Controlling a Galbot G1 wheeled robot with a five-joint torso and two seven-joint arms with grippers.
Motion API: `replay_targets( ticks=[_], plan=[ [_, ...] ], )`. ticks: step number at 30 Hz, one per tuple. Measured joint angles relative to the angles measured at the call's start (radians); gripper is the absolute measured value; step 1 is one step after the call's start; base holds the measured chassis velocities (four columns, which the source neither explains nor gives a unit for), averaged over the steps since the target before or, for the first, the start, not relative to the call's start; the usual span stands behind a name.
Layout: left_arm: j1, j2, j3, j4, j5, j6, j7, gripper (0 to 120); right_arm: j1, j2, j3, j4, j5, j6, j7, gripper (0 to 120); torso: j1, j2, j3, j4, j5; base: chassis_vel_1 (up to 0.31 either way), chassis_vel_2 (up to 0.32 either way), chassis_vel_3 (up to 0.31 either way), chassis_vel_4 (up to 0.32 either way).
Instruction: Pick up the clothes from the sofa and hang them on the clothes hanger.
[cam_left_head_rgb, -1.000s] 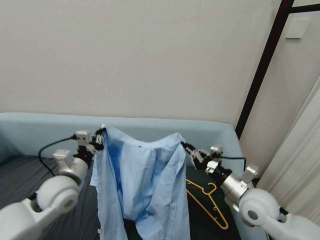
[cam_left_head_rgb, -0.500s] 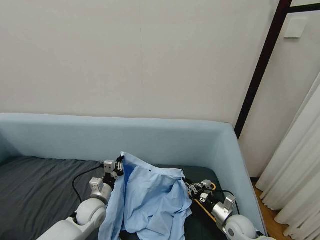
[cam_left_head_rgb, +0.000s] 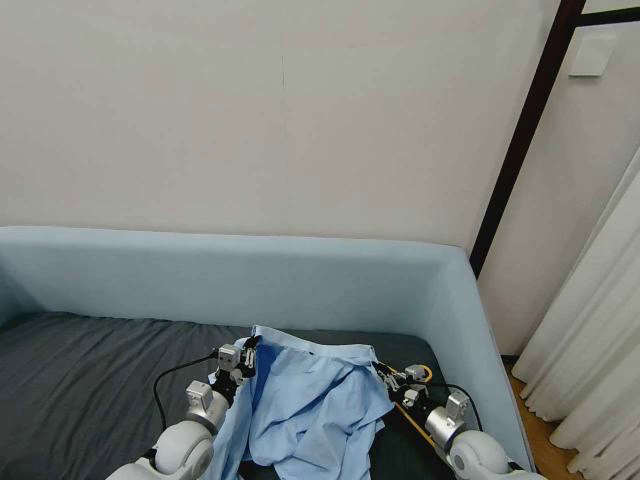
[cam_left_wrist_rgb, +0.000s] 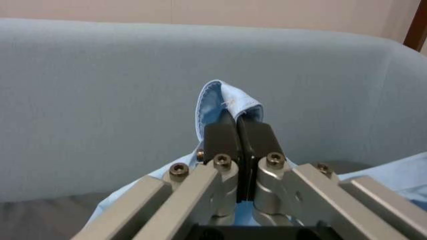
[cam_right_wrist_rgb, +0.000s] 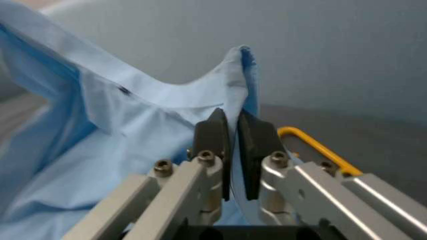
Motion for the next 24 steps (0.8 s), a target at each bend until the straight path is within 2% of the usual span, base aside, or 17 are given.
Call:
replay_targets(
  ticks=[4,5,8,9,14,15,19,24],
  plan=[
    [0.009,0.003,0.000,-0.018,0.001,0.000,-0.006,0,-0.035,-0.031,0.038,0.011,-0.089,-0.020,0.084,28,0.000,0.000,0.000,-0.0002,0.0001,0.000,0.000,0.000,0.000],
    [0.009,0.003,0.000,-0.018,0.001,0.000,-0.006,0,-0.035,-0.031,0.038,0.011,-0.089,-0.020,0.084,28,0.000,0.000,0.000,-0.0002,0.0001,0.000,0.000,0.000,0.000],
    [0.011,0.003,-0.001,-0.019,0.006,0.000,-0.008,0,-0.072,-0.066,0.083,0.027,-0.106,-0.047,0.100,41,0.000,0.000,0.000,-0.0001,0.0000,0.000,0.000,0.000,0.000],
    [0.011,0.003,-0.001,-0.019,0.006,0.000,-0.008,0,-0.072,-0.066,0.083,0.027,-0.106,-0.047,0.100,41,0.000,0.000,0.000,-0.0001,0.0000,0.000,0.000,0.000,0.000],
    [0.010,0.009,-0.012,-0.016,0.008,-0.005,-0.008,0,-0.082,-0.102,0.108,0.025,-0.110,-0.126,0.102,64,0.000,0.000,0.000,-0.0003,0.0000,0.000,0.000,0.000,0.000],
    [0.010,0.009,-0.012,-0.016,0.008,-0.005,-0.008,0,-0.082,-0.102,0.108,0.025,-0.110,-0.126,0.102,64,0.000,0.000,0.000,-0.0003,0.0000,0.000,0.000,0.000,0.000],
    [0.030,0.024,-0.029,-0.024,0.008,-0.016,-0.001,0,-0.018,-0.097,0.078,-0.028,-0.113,-0.225,0.063,81,0.000,0.000,0.000,0.0001,-0.0001,0.000,0.000,0.000,0.000],
    [0.044,0.027,-0.038,-0.019,0.010,-0.029,0.011,0,0.068,-0.064,0.020,-0.133,-0.109,-0.252,0.023,98,0.000,0.000,0.000,0.0004,-0.0001,0.000,0.000,0.000,0.000]
  ],
)
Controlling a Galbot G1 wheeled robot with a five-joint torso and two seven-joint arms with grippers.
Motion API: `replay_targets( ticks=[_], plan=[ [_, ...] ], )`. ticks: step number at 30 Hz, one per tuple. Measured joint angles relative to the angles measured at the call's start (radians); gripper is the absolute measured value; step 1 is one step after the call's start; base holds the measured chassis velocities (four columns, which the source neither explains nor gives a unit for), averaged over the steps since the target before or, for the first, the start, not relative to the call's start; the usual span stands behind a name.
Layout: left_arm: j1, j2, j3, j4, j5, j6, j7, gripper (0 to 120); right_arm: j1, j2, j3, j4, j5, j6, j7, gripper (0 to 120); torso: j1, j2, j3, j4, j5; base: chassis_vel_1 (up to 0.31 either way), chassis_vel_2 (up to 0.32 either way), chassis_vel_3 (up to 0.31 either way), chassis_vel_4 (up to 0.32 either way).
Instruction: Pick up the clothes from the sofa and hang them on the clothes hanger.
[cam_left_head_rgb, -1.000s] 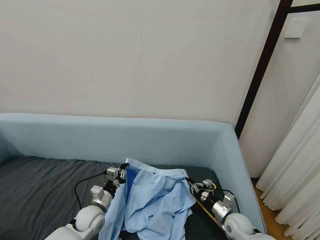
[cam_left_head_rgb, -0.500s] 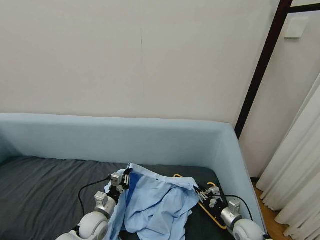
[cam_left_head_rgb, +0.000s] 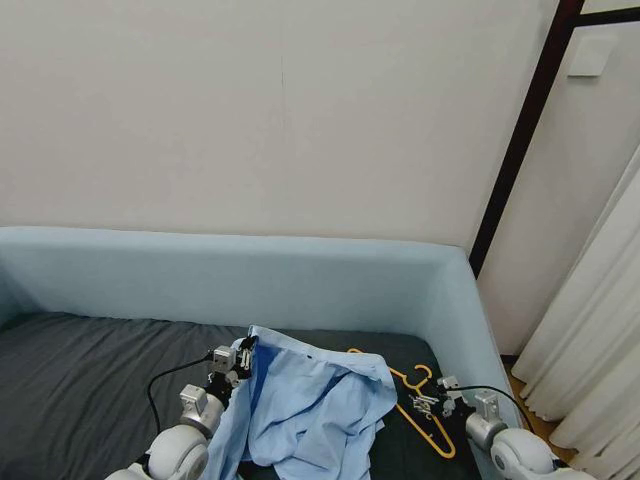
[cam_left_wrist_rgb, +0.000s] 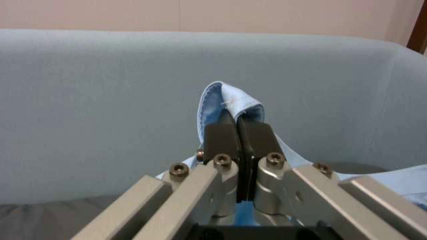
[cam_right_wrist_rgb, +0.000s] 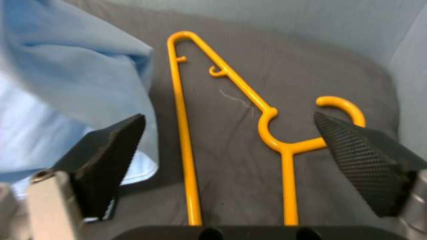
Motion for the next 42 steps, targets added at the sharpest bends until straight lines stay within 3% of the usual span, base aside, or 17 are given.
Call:
replay_targets(
  ticks=[9,17,25,35,42],
  plan=[
    [0.002,-0.013,-0.007,0.001,-0.002,-0.002,0.003,0,0.075,0.065,-0.026,-0.132,0.101,-0.042,-0.014,99,0.000,0.000,0.000,-0.0003,0.0003,0.000,0.000,0.000,0.000],
    [-0.002,-0.002,0.001,-0.003,-0.009,-0.002,0.003,0,0.132,0.114,-0.044,-0.279,0.086,-0.050,-0.053,84,0.000,0.000,0.000,-0.0004,0.0000,0.000,0.000,0.000,0.000],
    [0.002,-0.001,0.008,-0.004,-0.017,-0.003,0.002,0,0.135,0.126,-0.051,-0.306,0.061,-0.060,-0.053,81,0.000,0.000,0.000,-0.0003,0.0000,0.000,0.000,0.000,0.000],
    [-0.012,-0.003,0.023,-0.008,-0.027,-0.003,-0.002,0,0.136,0.140,-0.051,-0.326,0.057,-0.105,-0.006,62,0.000,0.000,0.000,-0.0003,0.0000,0.000,0.000,0.000,0.000],
    [-0.012,-0.002,0.026,-0.022,-0.037,-0.001,-0.006,0,0.138,0.147,-0.052,-0.332,0.097,-0.138,0.031,35,0.000,0.000,0.000,-0.0004,0.0000,0.000,0.000,0.000,0.000]
  ],
)
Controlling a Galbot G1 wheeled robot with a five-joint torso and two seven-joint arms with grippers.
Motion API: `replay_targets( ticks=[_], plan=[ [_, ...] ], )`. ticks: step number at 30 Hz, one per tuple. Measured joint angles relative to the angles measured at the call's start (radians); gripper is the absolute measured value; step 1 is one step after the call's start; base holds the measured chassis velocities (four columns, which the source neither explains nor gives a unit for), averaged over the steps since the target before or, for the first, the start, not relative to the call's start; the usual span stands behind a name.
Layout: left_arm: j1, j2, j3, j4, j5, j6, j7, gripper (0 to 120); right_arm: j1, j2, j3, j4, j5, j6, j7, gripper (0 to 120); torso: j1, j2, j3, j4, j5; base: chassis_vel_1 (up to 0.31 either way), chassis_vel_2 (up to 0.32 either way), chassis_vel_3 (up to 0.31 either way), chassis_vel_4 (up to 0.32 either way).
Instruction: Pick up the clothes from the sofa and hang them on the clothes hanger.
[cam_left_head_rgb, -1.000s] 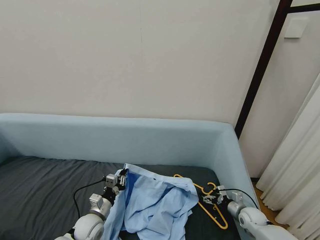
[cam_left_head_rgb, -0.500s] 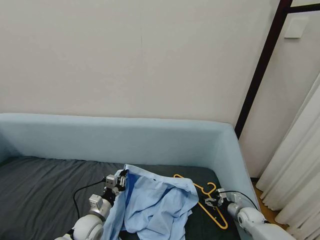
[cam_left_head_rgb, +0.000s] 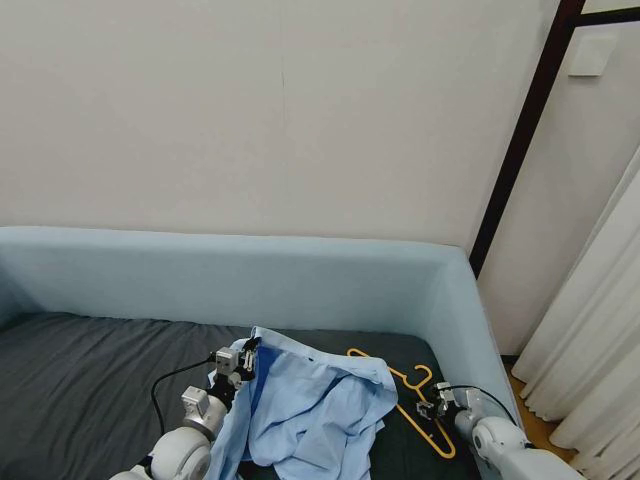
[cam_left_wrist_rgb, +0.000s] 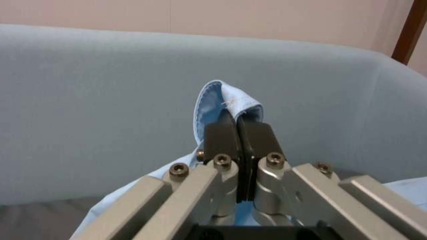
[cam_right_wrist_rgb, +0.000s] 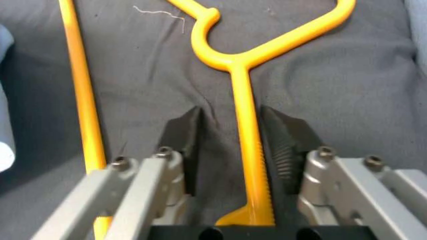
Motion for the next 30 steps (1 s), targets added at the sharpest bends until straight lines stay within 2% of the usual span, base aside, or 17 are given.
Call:
replay_targets(
  ticks=[2,4,6,9,17,25,28,30],
  plan=[
    [-0.002,0.000,0.001,-0.001,-0.004,0.000,0.000,0,0.001,0.002,0.002,0.001,0.015,-0.002,0.008,25,0.000,0.000,0.000,0.0000,0.0000,0.000,0.000,0.000,0.000],
    [-0.003,0.000,0.001,-0.001,-0.004,0.000,0.000,0,0.002,0.002,0.002,0.001,0.015,-0.002,0.008,22,0.000,0.000,0.000,0.0001,0.0001,0.000,0.000,0.000,0.000],
    [-0.004,0.000,0.002,-0.001,-0.006,0.001,-0.001,0,0.003,0.002,0.002,0.000,0.015,0.000,0.008,11,0.000,0.000,0.000,0.0002,0.0003,0.000,0.000,0.000,0.000],
    [-0.004,0.000,0.002,-0.001,-0.008,0.001,-0.001,0,0.003,0.001,0.002,0.000,0.014,0.007,0.007,5,0.000,0.000,0.000,0.0002,0.0003,0.000,0.000,0.000,0.000],
    [-0.004,0.000,0.002,0.000,-0.008,0.002,-0.001,0,-0.001,-0.005,0.006,0.008,-0.008,0.070,0.025,5,0.000,0.000,0.000,-0.0001,0.0000,0.000,0.000,0.000,0.000],
    [0.001,0.003,0.002,-0.002,-0.007,0.002,0.000,0,0.042,0.000,0.027,0.025,-0.006,0.212,0.111,5,0.000,0.000,0.000,0.0002,0.0002,0.000,0.000,0.000,0.000],
    [0.001,0.002,0.003,-0.001,-0.006,0.002,0.000,0,0.059,-0.007,0.041,0.058,-0.039,0.256,0.134,5,0.000,0.000,0.000,0.0003,0.0000,0.000,0.000,0.000,0.000],
    [0.001,0.002,0.005,-0.002,-0.006,0.003,-0.001,0,0.062,-0.022,0.058,0.103,-0.110,0.299,0.142,5,0.000,0.000,0.000,0.0003,0.0001,0.000,0.000,0.000,0.000]
  ],
)
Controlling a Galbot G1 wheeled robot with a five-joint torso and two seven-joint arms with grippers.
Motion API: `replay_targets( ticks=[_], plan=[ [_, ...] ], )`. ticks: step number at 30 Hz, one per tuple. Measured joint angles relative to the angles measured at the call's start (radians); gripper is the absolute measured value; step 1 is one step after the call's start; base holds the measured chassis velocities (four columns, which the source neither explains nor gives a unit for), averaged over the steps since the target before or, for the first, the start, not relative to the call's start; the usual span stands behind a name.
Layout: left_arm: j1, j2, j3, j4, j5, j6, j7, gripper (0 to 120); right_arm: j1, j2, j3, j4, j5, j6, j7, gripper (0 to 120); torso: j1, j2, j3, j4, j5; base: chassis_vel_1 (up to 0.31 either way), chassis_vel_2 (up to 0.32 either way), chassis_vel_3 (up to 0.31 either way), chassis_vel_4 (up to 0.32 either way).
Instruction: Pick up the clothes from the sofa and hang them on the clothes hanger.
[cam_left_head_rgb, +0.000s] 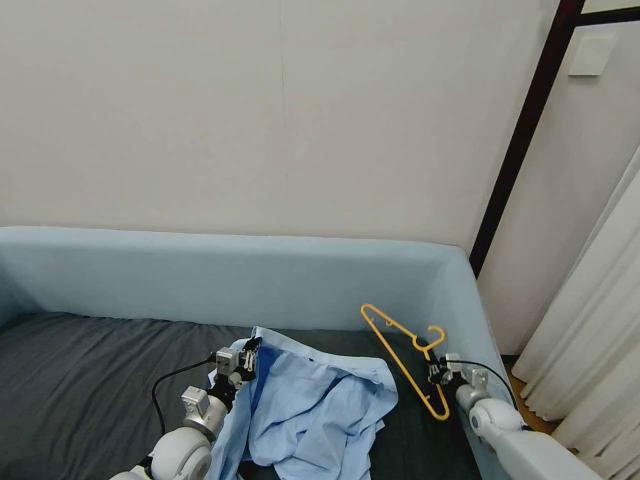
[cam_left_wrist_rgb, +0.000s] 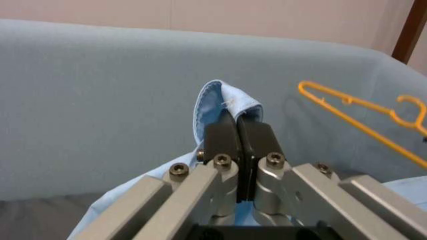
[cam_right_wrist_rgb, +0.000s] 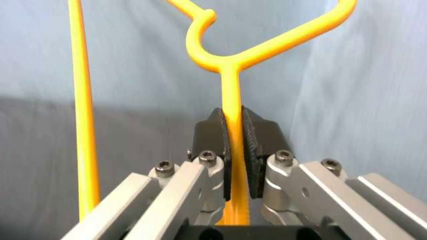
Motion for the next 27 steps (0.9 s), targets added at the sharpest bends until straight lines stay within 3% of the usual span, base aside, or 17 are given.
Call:
replay_targets(
  ticks=[6,10,13,27],
  plan=[
    [0.007,0.024,-0.007,-0.072,0.001,0.096,-0.095,0,-0.053,-0.062,0.054,0.165,-0.213,0.078,-0.014,5,0.000,0.000,0.000,-0.0006,0.0002,0.000,0.000,0.000,0.000],
    [0.004,0.048,-0.011,-0.095,-0.014,0.113,-0.110,0,-0.108,-0.093,0.096,0.270,-0.356,0.120,0.013,5,0.000,0.000,0.000,0.0002,-0.0001,0.000,0.000,0.000,0.000],
    [-0.008,0.059,-0.011,-0.112,-0.034,0.123,-0.116,0,-0.185,-0.125,0.127,0.366,-0.480,0.158,0.038,5,0.000,0.000,0.000,-0.0004,0.0000,0.000,0.000,0.000,0.000],
    [-0.031,0.086,0.005,-0.184,-0.089,0.172,-0.163,0,-0.422,-0.213,0.201,0.619,-0.696,0.225,0.054,5,0.000,0.000,0.000,-0.0003,0.0001,0.000,0.000,0.000,0.000]
  ],
)
